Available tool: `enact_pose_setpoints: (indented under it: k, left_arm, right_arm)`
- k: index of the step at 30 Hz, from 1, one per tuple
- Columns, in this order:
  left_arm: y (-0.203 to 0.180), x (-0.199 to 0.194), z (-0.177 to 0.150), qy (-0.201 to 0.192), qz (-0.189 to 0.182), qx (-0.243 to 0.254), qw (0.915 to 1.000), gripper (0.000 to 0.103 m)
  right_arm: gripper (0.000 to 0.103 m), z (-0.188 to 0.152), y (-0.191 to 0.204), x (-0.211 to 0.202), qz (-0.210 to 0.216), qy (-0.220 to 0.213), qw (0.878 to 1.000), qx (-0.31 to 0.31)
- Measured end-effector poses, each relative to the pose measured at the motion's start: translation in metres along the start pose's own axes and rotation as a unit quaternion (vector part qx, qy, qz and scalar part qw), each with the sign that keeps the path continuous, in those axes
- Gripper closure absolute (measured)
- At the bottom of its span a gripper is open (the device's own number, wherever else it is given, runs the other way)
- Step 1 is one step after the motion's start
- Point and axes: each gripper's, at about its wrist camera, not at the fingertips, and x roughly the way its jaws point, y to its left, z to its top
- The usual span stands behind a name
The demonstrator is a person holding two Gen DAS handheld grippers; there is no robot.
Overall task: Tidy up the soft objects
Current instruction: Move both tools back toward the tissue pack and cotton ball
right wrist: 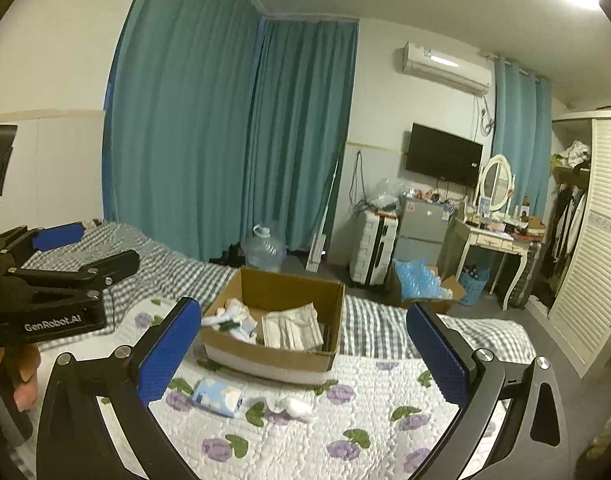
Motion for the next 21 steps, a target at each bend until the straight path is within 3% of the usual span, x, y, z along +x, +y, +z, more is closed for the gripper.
enact_pose_setpoints:
  k: [8, 21]
  left_arm:
    - [-0.017, 0.05, -0.026, 0.05, -0.005, 0.022, 0.9985, 0.011]
    - [-0.034, 0.14, -0.079, 0.152, -0.023, 0.036, 0.9875, 0.011]
  right_arm:
    - [0.0, -0.027, -0.006, 0.049, 0.017, 0.048, 0.999, 0.005]
    - [0.0, -0.08, -0.026, 0.132, 0.033, 0.136, 0.99, 0.026]
